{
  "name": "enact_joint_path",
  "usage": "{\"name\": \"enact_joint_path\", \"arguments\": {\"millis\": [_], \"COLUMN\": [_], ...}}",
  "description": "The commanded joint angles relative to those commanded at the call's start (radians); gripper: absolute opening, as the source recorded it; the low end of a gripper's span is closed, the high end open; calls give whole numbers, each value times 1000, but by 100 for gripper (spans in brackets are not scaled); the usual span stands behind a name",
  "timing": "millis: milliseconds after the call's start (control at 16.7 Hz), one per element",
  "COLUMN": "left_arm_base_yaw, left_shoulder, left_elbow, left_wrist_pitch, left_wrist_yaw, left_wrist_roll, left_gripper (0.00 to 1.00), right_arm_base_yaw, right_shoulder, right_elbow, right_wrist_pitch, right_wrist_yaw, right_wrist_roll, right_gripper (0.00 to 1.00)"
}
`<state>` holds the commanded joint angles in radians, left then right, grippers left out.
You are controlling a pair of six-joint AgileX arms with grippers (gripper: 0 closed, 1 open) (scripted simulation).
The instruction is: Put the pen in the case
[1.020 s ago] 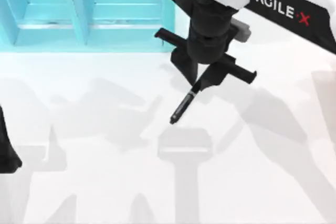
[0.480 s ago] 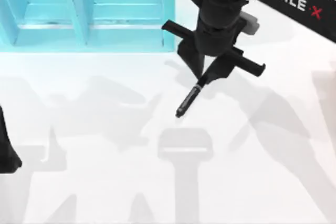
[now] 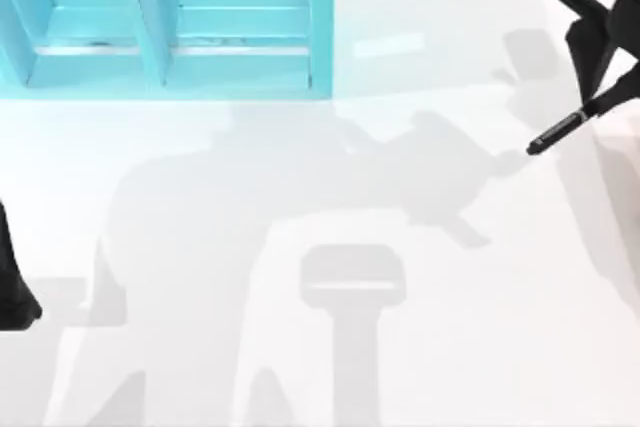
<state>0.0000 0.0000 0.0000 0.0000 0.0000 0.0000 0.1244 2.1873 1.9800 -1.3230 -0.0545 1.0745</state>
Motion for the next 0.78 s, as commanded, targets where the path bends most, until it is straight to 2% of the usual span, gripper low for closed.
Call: {"name": "enact_joint_path", "arguments": {"millis": [240,420,600,780], "left_arm_base_yaw": [0,0,0,0], "left_shoulder": [0,0,0,0], "left_elbow": [0,0,0,0], "left_wrist_pitch": [0,0,0,0], "left_wrist_yaw": [0,0,0,0], "left_wrist_roll": [0,0,0,0], "left_gripper": [100,100,100,100], "right_arm_base_yaw": [-397,-632,-773,-822], "right_shoulder": [-67,-125,-198,-241], "right_elbow": [-81,-168,-260,-308], "right_wrist_pitch": [13,21,38,51], "right_wrist_yaw": [-24,-42,-63,-75], "right_wrist_roll": [-22,-68,-140,-187], "right_gripper": [0,0,0,0]}}
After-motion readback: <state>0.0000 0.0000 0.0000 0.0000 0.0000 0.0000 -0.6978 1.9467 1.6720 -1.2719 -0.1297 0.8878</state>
